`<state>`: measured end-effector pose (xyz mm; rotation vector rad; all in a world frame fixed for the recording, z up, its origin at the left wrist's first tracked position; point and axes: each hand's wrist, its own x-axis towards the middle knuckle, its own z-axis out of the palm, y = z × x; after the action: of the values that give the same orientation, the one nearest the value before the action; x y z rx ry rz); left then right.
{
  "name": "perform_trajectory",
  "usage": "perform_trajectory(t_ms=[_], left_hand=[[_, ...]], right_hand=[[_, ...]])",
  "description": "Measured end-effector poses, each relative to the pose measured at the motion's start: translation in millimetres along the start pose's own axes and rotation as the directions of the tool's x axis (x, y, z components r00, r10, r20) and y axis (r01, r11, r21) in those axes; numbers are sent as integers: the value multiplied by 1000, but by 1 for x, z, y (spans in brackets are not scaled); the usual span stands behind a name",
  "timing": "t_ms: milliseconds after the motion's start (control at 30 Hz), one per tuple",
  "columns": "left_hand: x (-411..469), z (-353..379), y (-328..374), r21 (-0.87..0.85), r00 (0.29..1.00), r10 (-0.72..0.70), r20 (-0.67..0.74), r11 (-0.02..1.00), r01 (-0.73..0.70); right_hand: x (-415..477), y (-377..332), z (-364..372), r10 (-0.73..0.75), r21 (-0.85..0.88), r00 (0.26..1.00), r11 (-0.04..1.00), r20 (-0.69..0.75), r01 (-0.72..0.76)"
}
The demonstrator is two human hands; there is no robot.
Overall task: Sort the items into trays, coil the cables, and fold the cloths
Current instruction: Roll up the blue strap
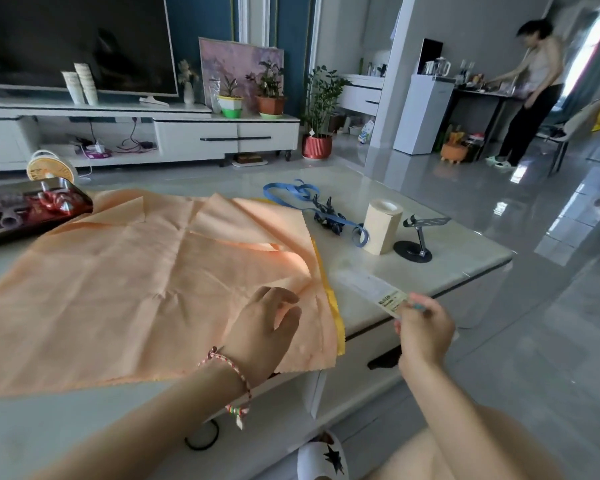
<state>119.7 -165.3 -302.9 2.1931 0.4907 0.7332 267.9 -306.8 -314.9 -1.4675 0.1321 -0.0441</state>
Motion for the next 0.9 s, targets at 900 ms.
perform_trajectory(t_ms=[900], left_hand=[[-210, -356, -138, -688, -68, -718, -693, 630, 360]], right_hand=[[-330, -7, 193, 244, -234, -51, 962, 969, 142]])
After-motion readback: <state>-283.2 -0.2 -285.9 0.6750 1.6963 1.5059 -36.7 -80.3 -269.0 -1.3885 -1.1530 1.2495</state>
